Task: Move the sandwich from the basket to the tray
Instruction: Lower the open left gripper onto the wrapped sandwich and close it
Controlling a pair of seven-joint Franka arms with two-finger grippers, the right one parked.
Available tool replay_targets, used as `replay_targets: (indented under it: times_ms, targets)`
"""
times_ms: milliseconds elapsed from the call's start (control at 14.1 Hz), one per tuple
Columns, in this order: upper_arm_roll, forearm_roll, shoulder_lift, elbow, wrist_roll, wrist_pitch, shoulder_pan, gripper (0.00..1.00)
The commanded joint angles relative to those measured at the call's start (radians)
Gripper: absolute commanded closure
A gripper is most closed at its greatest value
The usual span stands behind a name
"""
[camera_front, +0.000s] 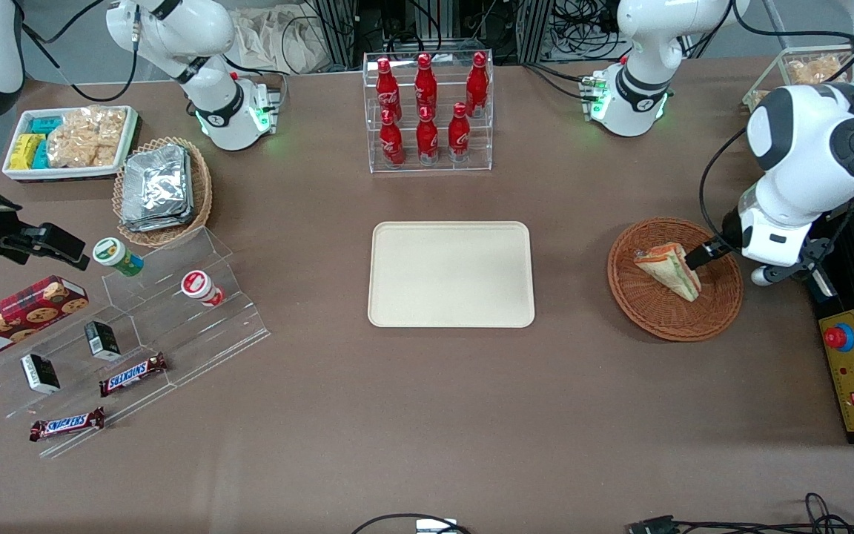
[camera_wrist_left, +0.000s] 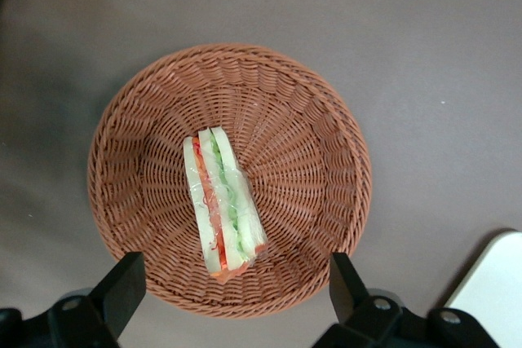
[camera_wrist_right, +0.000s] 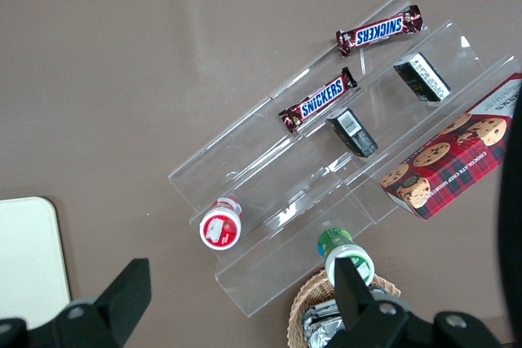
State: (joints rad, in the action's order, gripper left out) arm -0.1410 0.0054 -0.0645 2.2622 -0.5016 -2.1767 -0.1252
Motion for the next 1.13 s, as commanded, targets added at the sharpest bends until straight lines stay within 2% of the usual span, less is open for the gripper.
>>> replay_targets:
  times_ms: [0, 1063]
  targets:
    - [0.0, 0.005, -0.031, 0.109, -0.052, -0.116, -0.002, 0.0]
    - [0.003, 0.002, 0.117, 0.321, -0.103, -0.521, -0.004, 0.0]
